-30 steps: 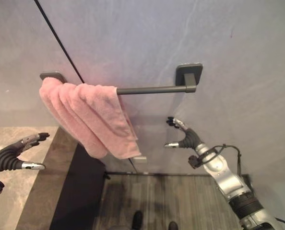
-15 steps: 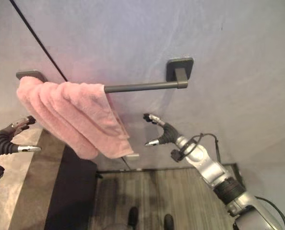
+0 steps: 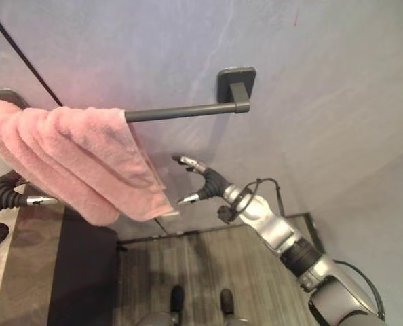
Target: Put brush and paste in cup on sink, flatten towel.
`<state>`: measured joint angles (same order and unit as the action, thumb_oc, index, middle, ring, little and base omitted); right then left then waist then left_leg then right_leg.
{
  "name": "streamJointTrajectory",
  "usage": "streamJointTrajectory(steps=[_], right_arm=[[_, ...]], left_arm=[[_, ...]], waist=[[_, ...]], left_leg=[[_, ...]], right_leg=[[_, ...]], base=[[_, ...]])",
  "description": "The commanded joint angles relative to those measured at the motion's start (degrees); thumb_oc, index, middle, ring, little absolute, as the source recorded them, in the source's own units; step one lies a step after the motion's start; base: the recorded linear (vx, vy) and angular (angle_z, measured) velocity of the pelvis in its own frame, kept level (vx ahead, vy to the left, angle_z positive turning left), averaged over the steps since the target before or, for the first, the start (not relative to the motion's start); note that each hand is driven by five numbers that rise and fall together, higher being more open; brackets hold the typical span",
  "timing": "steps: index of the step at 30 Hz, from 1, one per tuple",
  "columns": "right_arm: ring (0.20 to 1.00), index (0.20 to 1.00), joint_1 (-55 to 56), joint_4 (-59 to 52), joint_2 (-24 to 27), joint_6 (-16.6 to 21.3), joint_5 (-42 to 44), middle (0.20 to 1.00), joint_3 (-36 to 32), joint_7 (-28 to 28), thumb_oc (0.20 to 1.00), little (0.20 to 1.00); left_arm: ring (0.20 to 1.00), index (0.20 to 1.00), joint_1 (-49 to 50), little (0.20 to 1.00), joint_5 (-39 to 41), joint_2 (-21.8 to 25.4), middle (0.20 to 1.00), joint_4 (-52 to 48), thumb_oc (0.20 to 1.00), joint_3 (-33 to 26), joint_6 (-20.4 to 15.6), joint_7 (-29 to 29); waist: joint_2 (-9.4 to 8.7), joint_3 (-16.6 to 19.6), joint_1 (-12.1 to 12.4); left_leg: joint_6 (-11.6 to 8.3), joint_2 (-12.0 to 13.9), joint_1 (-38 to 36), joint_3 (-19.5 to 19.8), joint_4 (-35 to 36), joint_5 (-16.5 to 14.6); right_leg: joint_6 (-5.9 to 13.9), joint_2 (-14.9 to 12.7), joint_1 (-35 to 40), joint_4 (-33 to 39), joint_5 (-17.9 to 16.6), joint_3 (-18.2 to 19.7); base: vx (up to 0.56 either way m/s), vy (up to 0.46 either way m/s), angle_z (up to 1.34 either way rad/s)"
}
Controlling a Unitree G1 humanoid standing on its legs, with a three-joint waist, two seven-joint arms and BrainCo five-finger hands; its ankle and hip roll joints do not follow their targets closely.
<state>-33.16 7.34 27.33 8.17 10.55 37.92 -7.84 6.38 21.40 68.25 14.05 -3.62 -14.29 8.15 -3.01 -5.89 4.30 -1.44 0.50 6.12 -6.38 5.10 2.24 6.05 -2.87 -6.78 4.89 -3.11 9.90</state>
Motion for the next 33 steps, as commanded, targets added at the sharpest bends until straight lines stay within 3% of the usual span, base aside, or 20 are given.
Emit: streamJointTrajectory(steps=[1,32,33], right_arm=[[1.0,1.0,-5.6,0.83,-3.03,1.24,2.9,1.0,2.23,-0.25,1.0,1.0],[1.0,1.0,-14.8,13.55,-11.96,-3.21,3.75,1.0,6.99,1.05,1.0,1.0],[0.931,0.931,-14.79,13.59,-11.85,-3.2,3.62,0.931,6.89,1.16,0.931,0.931]], left_arm=[[1.0,1.0,-4.49,1.0,0.14,2.38,1.0,1.26,1.0,-0.45,-1.89,-1.63],[1.0,1.0,-6.84,1.0,-0.1,1.28,1.0,-0.89,1.0,0.71,-0.57,-2.81],[1.0,1.0,-6.86,1.0,-0.02,1.25,1.0,-0.96,1.0,0.87,-0.54,-2.71]], waist=[[-0.76,2.18,0.21],[-1.07,3.09,2.72],[-0.97,3.09,2.74]], left_leg=[[1.45,-1.77,-1.01,-1.51,-0.76,-1.93],[2.31,-3.86,-0.18,0.75,-0.76,-1.82],[2.29,-3.84,-0.14,0.86,-0.73,-1.75]], right_leg=[[7.58,-5.56,-1.22,-0.05,-9.22,-0.64],[7.08,-7.09,-0.76,-0.1,-8.54,-4.02],[7.02,-7.15,-0.72,-0.12,-8.39,-4.15]], base=[[0.01,0.031,-0.13],[0.0,0.015,0.02],[-0.01,0.009,0.07]])
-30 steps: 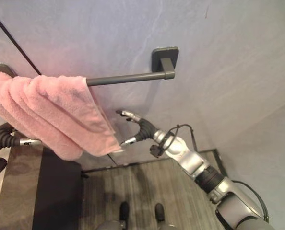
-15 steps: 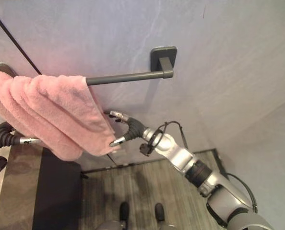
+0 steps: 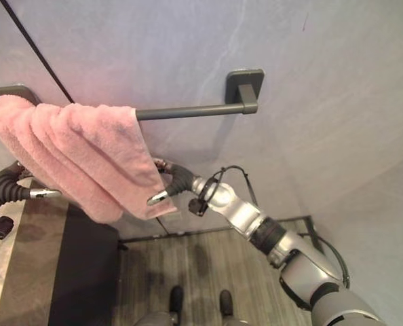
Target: Put brush and paste in cup on sink, flatten towel.
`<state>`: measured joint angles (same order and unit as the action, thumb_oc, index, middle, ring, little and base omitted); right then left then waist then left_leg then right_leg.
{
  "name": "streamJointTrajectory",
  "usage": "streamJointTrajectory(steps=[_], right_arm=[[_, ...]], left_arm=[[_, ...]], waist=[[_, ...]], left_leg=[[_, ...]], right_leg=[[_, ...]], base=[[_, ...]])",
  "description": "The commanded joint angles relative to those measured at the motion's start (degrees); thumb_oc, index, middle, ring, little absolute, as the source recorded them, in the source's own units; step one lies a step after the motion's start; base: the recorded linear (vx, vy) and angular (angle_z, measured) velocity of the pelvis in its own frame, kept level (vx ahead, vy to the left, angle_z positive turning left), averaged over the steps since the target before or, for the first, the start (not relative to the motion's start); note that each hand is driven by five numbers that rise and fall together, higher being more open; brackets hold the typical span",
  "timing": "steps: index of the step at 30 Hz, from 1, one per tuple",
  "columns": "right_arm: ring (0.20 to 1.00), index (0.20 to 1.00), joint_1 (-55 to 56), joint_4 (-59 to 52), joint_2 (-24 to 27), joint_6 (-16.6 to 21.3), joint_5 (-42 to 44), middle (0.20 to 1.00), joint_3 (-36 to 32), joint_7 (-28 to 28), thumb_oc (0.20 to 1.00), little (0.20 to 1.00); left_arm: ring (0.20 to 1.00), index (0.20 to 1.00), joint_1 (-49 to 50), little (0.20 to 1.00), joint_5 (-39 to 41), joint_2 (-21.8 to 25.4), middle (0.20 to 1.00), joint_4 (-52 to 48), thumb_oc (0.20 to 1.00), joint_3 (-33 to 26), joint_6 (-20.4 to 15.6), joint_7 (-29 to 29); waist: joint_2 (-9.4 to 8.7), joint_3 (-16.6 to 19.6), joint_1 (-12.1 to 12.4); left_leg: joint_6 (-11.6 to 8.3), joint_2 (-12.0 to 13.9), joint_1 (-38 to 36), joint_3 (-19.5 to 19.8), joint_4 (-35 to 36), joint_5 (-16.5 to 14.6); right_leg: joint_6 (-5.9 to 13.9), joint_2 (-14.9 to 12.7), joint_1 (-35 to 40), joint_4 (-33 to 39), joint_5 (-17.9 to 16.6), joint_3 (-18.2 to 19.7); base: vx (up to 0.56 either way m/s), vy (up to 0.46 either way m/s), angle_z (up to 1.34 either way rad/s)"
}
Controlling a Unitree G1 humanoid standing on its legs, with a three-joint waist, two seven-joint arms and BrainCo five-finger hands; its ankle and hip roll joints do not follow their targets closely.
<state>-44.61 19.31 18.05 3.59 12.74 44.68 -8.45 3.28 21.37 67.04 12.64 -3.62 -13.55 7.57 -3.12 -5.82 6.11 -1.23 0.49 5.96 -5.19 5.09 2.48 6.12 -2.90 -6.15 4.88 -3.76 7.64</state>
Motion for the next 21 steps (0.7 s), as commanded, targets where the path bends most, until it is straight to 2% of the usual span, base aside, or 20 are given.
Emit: streamJointTrajectory(steps=[1,2,3,4,11,15,20,21], right_arm=[[0.727,0.727,-3.23,1.45,-2.3,1.53,1.39,0.727,-0.05,1.85,0.727,0.727],[0.605,0.605,-3.22,1.44,-2.28,1.53,1.39,0.605,-0.06,1.85,0.605,0.605],[0.451,0.451,-2.96,1.24,-2.14,1.55,1.42,0.451,-0.15,1.88,0.451,0.451],[0.2,0.2,-2.44,1.04,-1.88,1.74,1.15,0.2,-0.51,1.92,0.2,0.2],[0.2,0.2,1.34,-2.11,-0.9,2.41,1.29,0.2,-3.2,2.2,0.2,0.2],[0.2,0.2,2.09,-7.49,1.6,3.65,1.53,0.2,-6.36,3.04,0.2,0.2],[0.2,0.2,2.24,-15.91,5.11,5.58,3.51,0.2,-9.68,3.68,0.2,0.2],[0.2,0.2,2.85,-18.22,5.59,6.32,4.58,0.2,-10.98,4.03,0.2,0.2]], left_arm=[[0.73,0.73,-3.79,0.73,0.19,2.46,0.73,0.33,0.73,1.05,-1.25,-1.92],[0.558,0.558,-3.83,0.558,0.19,2.46,0.558,0.33,0.558,1.08,-1.25,-1.92],[0.25,0.25,-3.86,0.25,0.39,2.34,0.25,0.31,0.25,1.35,-1.22,-1.76],[0.2,0.2,-3.97,0.2,0.93,1.81,0.2,0.47,0.2,2.15,-1.12,-1.39],[0.2,0.2,-3.65,0.2,0.53,-0.31,0.2,0.22,0.2,2.56,-1.46,-1.69],[0.2,0.2,-1.44,0.2,0.3,-1.04,0.2,-6.07,0.2,-2.24,-3.02,-3.5],[0.2,0.2,0.39,0.2,5.2,-2.49,0.2,-12.47,0.2,-7.93,-5.32,-3.98],[0.2,0.2,0.25,0.2,6.66,-4.16,0.2,-14.41,0.2,-9.39,-5.9,-4.61]], waist=[[-0.77,3.01,0.98],[-0.77,3.01,0.97],[-0.69,3.0,0.91],[-0.51,2.98,0.77],[0.48,3.71,0.43],[0.8,4.23,0.54],[0.86,4.79,0.15],[0.82,4.99,0.01]], left_leg=[[2.05,-3.87,0.07,-0.15,-0.71,-1.92],[2.05,-3.87,0.07,-0.12,-0.71,-1.92],[2.01,-3.88,0.1,-0.02,-0.71,-1.86],[2.03,-3.9,0.01,0.12,-0.69,-1.85],[2.11,-4.21,-1.06,0.38,-0.7,-2.05],[2.12,-4.28,-1.44,0.63,-0.65,-2.11],[2.09,-4.33,-1.89,0.62,-0.57,-2.22],[2.09,-4.34,-1.99,0.68,-0.56,-2.24]], right_leg=[[6.87,-7.13,-1.29,-0.18,-7.57,-2.01],[6.87,-7.13,-1.28,-0.18,-7.56,-2.04],[6.81,-7.18,-1.24,-0.23,-7.41,-2.24],[6.73,-7.3,-1.18,-0.41,-7.31,-2.46],[6.53,-7.62,-0.23,-0.67,-6.55,-3.03],[6.5,-7.65,0.08,-0.67,-6.06,-3.09],[6.45,-7.71,0.47,-0.62,-5.47,-3.15],[6.44,-7.72,0.55,-0.61,-5.31,-3.17]], base=[[-0.01,0.004,0.04],[0.0,0.0,0.0],[0.0,0.0,0.0],[0.0,0.0,0.0],[0.01,0.008,0.06],[0.0,0.005,0.04],[0.0,0.0,0.0],[0.0,0.0,0.0]])
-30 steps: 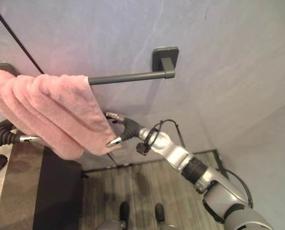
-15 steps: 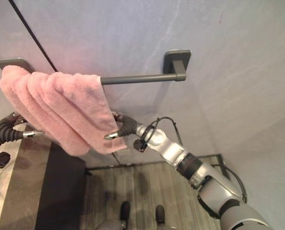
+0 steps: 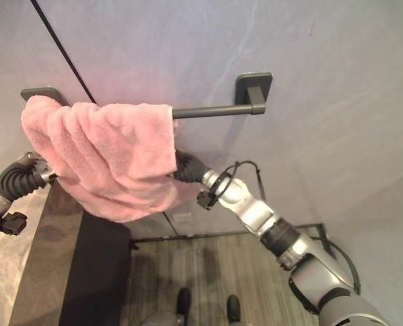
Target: Put brush and paste in cup on sink, flatten towel.
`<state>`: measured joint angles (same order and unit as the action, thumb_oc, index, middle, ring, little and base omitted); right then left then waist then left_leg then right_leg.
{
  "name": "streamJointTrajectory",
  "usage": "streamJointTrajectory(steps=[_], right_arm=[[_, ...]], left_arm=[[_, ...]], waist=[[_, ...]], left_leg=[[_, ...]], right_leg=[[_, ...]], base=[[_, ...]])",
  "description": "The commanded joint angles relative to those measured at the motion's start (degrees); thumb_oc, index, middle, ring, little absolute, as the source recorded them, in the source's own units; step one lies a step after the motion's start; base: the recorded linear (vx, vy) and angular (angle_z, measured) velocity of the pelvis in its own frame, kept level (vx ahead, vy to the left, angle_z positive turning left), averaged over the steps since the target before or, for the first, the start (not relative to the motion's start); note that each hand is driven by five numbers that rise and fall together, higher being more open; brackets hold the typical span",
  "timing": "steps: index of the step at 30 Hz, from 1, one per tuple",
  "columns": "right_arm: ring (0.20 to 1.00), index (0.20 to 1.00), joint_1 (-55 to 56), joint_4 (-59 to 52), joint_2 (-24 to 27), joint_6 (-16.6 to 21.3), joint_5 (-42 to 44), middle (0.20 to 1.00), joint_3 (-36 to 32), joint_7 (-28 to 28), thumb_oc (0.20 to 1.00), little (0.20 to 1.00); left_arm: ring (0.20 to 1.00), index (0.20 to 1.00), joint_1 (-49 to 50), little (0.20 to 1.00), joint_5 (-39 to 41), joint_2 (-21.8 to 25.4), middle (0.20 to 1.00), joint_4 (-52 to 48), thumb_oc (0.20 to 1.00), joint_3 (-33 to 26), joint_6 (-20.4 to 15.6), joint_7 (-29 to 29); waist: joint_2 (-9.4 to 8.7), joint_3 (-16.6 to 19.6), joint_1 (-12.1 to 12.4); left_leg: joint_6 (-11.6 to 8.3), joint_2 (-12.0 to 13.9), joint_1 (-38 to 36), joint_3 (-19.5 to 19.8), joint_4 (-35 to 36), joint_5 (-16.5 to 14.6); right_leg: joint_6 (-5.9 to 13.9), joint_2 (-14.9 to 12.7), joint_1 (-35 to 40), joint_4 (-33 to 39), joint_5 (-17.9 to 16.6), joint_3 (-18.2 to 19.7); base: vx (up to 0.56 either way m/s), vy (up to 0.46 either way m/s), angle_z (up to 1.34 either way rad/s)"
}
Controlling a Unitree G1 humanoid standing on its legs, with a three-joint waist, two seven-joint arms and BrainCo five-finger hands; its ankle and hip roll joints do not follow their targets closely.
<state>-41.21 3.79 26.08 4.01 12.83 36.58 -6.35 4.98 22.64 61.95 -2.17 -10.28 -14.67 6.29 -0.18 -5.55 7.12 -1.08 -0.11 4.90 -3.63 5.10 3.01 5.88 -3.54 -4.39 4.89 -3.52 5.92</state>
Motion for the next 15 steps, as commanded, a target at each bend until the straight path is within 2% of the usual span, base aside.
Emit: streamJointTrajectory(steps=[1,3,5,6,7,9,12,13,14,15], right_arm=[[0.2,0.2,-0.05,-4.4,-2.04,6.46,5.2,0.2,-3.99,2.18,0.2,0.2],[0.2,0.2,1.37,-8.15,-1.95,7.78,6.12,0.2,-5.92,2.49,0.2,0.2],[0.2,0.2,3.04,-9.57,-2.54,8.14,6.41,0.2,-6.87,2.42,0.2,0.2],[0.2,0.2,3.12,-9.62,-2.5,8.12,6.39,0.2,-6.86,2.42,0.2,0.2],[0.2,0.2,5.22,-10.14,-2.81,7.82,6.42,0.2,-6.97,1.74,0.2,0.2],[0.2,0.2,6.31,-9.89,-2.57,7.48,6.21,0.2,-6.72,1.21,0.2,0.2],[0.2,0.2,9.26,-7.47,-3.21,6.25,7.11,0.2,-5.4,0.55,0.2,0.2],[0.2,0.2,9.82,-1.6,-5.99,5.54,7.64,0.2,-2.33,-0.75,0.2,0.2],[0.2,0.2,9.73,-1.37,-6.07,5.69,7.63,0.2,-2.33,-0.76,0.2,0.2],[0.2,0.2,9.55,2.1,-7.31,5.35,6.32,0.2,-1.16,-0.28,0.2,0.2]], left_arm=[[0.2,0.2,-1.33,0.2,6.02,-0.41,0.2,-0.7,0.2,-3.87,-5.27,-3.95],[0.2,0.2,-0.78,0.2,6.32,-3.76,0.2,-2.53,0.2,-5.81,-6.16,-5.15],[0.2,0.2,-0.43,0.2,6.53,-7.49,0.2,-4.07,0.2,-5.47,-6.47,-5.46],[0.2,0.2,-0.4,0.2,6.49,-7.54,0.2,-4.11,0.2,-5.45,-6.46,-5.48],[0.2,0.2,0.3,0.2,6.02,-10.58,0.2,-4.33,0.2,-4.2,-6.01,-5.27],[0.2,0.2,1.05,0.2,5.43,-10.94,0.2,-4.01,0.2,-3.57,-5.6,-4.91],[0.2,0.2,2.57,0.2,4.36,-13.22,0.2,-1.49,0.2,0.4,-3.85,-4.0],[0.2,0.2,4.07,0.2,-0.32,-11.29,0.2,1.43,0.2,4.34,-2.36,-2.47],[0.2,0.2,3.87,0.2,-0.36,-11.26,0.2,1.65,0.2,4.52,-2.48,-2.5],[0.2,0.2,3.64,0.2,-3.13,-10.72,0.2,3.63,0.2,7.05,-1.51,-2.33]], waist=[[-2.12,4.82,-1.13],[-2.1,4.95,-1.28],[-2.14,5.02,-1.5],[-2.11,5.06,-1.49],[-2.15,5.02,-1.72],[-2.1,5.07,-1.75],[-1.89,4.94,-1.77],[-1.43,4.86,-1.24],[-1.45,4.86,-1.22],[-1.25,4.91,-1.07]], left_leg=[[1.95,-3.76,-0.98,-0.84,-0.56,-2.8],[1.97,-3.78,-1.05,-0.81,-0.53,-2.91],[2.0,-3.8,-1.1,-0.85,-0.52,-2.97],[2.0,-3.8,-1.11,-0.86,-0.51,-2.97],[2.08,-3.9,-1.15,-0.89,-0.56,-2.99],[2.1,-3.92,-1.18,-0.93,-0.55,-2.98],[2.18,-4.02,-1.24,-1.04,-0.61,-2.93],[2.28,-4.11,-1.23,-1.01,-0.79,-2.91],[2.28,-4.11,-1.23,-0.99,-0.79,-2.91],[2.29,-4.16,-1.26,-1.06,-0.85,-2.89]], right_leg=[[6.63,-7.06,-1.23,-0.62,-5.39,-1.46],[6.58,-7.02,-1.32,-0.71,-5.06,-1.38],[6.5,-7.07,-1.32,-0.75,-4.77,-1.36],[6.5,-7.06,-1.33,-0.76,-4.75,-1.35],[6.37,-7.12,-1.34,-0.84,-4.68,-1.16],[6.34,-7.16,-1.3,-0.82,-4.67,-1.17],[6.28,-7.24,-1.19,-0.83,-4.72,-1.23],[6.29,-7.35,-1.17,-0.92,-4.71,-1.39],[6.29,-7.35,-1.16,-0.92,-4.7,-1.41],[6.33,-7.39,-1.08,-0.87,-4.71,-1.52]], base=[[0.0,0.0,0.0],[-0.01,0.003,-0.03],[0.0,0.0,0.0],[0.0,0.0,0.0],[0.0,0.0,0.0],[-0.02,0.001,-0.04],[-0.02,0.003,-0.01],[-0.04,0.007,0.0],[-0.03,0.006,-0.02],[0.0,0.0,0.0]])
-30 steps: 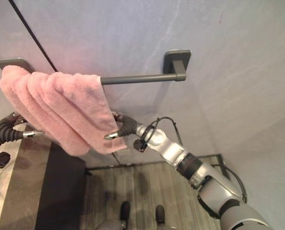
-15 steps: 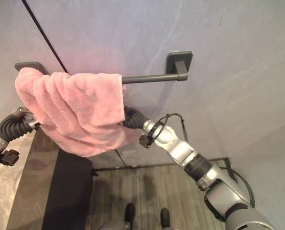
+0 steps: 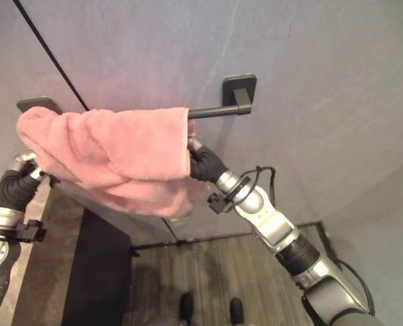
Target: Put brush and paste in cup on sink, flatten towel.
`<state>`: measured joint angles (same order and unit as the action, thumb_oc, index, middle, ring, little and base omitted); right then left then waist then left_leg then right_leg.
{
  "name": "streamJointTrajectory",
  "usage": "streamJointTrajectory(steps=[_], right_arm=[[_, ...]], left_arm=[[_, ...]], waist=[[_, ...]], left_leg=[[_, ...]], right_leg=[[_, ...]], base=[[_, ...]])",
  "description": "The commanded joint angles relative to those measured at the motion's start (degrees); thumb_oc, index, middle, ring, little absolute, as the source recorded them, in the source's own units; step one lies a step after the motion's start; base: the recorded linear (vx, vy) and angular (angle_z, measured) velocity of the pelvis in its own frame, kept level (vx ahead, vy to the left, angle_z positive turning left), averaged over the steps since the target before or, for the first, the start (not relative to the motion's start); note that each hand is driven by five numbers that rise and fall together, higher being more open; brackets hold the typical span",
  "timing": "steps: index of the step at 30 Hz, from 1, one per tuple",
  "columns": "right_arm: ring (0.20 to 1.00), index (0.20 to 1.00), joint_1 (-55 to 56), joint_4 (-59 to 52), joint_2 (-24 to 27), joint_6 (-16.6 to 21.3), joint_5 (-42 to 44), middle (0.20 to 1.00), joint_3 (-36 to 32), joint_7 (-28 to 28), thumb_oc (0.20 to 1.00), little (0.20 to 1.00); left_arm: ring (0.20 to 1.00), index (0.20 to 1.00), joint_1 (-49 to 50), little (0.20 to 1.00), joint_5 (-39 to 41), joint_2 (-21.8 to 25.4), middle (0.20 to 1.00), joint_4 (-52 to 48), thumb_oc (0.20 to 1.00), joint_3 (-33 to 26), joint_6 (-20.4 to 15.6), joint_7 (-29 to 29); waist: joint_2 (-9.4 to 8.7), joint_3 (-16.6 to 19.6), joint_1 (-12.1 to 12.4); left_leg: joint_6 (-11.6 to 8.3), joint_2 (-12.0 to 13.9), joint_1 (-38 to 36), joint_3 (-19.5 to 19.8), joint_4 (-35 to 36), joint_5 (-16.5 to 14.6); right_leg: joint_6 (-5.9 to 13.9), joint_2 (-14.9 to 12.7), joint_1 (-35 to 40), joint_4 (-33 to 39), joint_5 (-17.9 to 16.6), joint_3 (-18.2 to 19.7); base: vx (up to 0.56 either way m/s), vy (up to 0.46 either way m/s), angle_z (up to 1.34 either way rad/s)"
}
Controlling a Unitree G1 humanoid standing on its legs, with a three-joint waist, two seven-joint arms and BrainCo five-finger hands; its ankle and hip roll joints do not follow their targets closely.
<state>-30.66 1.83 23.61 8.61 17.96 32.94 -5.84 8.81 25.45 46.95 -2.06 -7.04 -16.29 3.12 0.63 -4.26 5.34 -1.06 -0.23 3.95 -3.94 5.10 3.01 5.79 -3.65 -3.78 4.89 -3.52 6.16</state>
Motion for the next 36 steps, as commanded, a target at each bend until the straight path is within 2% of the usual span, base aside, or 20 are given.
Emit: streamJointTrajectory(steps=[1,6,15,22,36], right_arm=[[0.2,0.2,-1.3,5.12,-5.13,0.94,0.74,0.2,2.68,-0.35,0.2,0.2],[0.2,0.2,-2.19,3.83,-5.17,1.63,1.52,0.2,2.3,0.92,0.2,0.2],[0.2,0.2,-5.23,-7.42,-2.32,4.64,3.45,0.2,-1.01,1.45,0.2,0.2],[0.2,0.2,-3.08,-15.62,-0.69,7.01,7.01,0.2,-4.43,0.6,0.2,0.2],[0.2,0.2,1.43,-22.42,0.02,8.85,12.22,0.2,-7.46,-0.58,0.2,0.2]], left_arm=[[0.2,0.2,-0.68,0.2,-6.44,4.84,0.2,3.82,0.2,4.49,-0.23,0.99],[0.2,0.2,-2.14,0.2,-9.61,6.61,0.2,3.75,0.2,6.1,-0.71,-0.12],[0.2,0.2,0.41,0.2,0.63,7.93,0.2,-5.11,0.2,-2.52,-2.92,0.62],[0.2,0.2,0.88,0.2,6.83,4.44,0.2,-9.87,0.2,-7.69,-5.22,1.59],[0.2,0.2,-2.13,0.2,9.67,-0.45,0.2,-14.91,0.2,-7.63,-7.17,2.45]], waist=[[-1.98,3.68,0.86],[-1.87,3.92,0.72],[-1.9,4.44,1.28],[-1.77,4.63,1.05],[-1.7,4.5,-0.47]], left_leg=[[2.26,-4.04,-0.35,-0.78,-0.86,-2.92],[2.14,-3.92,-0.41,-0.95,-0.88,-2.86],[1.99,-3.96,-0.43,-0.26,-0.76,-2.65],[1.88,-4.03,-0.34,0.25,-0.66,-2.6],[1.75,-3.98,-0.48,-0.35,-0.81,-2.87]], right_leg=[[6.41,-7.3,-1.59,-0.84,-4.7,-1.75],[6.35,-7.33,-1.6,-0.82,-4.67,-1.79],[6.19,-7.43,-1.29,-0.76,-4.36,-2.42],[5.94,-7.59,-1.2,-0.76,-3.61,-2.6],[5.75,-7.47,-1.43,-0.88,-3.1,-1.9]], base=[[0.0,0.0,0.0],[0.0,0.003,0.01],[0.0,0.0,0.0],[0.0,0.0,0.0],[0.0,0.0,0.0]])
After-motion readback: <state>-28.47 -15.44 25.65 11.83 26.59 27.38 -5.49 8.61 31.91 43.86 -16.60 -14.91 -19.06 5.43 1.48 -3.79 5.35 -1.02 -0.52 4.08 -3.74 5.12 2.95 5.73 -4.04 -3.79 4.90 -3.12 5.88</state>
